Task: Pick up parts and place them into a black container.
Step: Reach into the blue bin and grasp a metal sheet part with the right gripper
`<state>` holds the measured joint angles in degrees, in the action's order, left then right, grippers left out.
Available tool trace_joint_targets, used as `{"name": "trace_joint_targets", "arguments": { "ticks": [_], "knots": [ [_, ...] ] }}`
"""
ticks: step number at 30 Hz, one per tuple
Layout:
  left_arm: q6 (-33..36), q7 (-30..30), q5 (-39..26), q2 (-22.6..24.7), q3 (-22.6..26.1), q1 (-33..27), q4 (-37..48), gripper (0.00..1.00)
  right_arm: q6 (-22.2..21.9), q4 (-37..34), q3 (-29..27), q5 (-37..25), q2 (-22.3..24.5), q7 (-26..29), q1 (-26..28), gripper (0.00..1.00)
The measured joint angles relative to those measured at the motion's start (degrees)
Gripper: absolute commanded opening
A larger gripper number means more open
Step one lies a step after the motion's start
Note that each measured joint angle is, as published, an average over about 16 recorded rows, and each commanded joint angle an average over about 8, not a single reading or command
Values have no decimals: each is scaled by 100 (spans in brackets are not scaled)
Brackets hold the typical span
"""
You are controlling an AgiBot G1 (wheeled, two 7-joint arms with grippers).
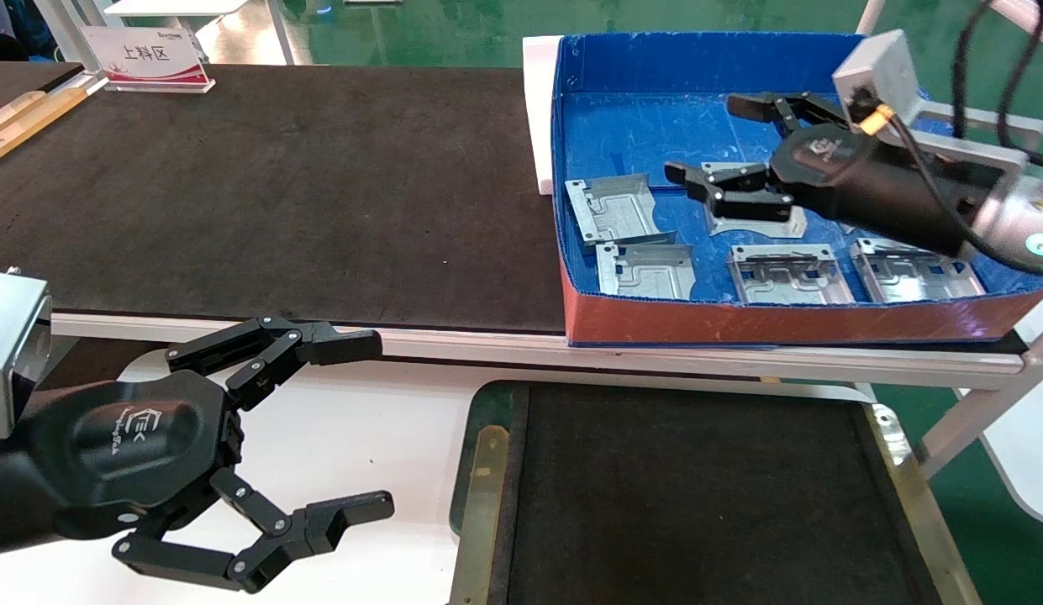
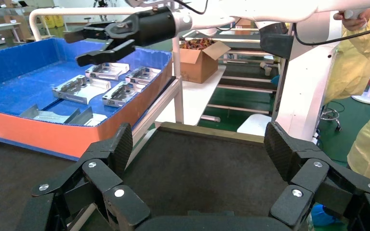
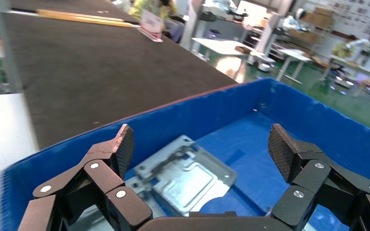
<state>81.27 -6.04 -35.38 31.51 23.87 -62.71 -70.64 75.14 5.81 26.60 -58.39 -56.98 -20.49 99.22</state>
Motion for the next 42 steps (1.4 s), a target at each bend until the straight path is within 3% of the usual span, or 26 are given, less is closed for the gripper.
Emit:
{"name": "trace_joint_targets", "arguments": {
  "ticks": [7, 23, 32, 42],
  "knots": [
    [0, 0, 0, 0, 0, 0, 0, 100, -737, -469, 86, -138, -345, 342, 291, 100],
    [0, 0, 0, 0, 0, 0, 0, 100, -2381, -1008, 526, -767, -982, 1663, 820, 100],
    [0, 0, 0, 0, 0, 0, 0, 100, -2854, -1132, 734, -1077, -1206, 2420, 867, 100],
    [0, 0, 0, 0, 0, 0, 0, 100, -3090, -1125, 902, -1337, -1319, 3119, 764, 100]
  ]
}}
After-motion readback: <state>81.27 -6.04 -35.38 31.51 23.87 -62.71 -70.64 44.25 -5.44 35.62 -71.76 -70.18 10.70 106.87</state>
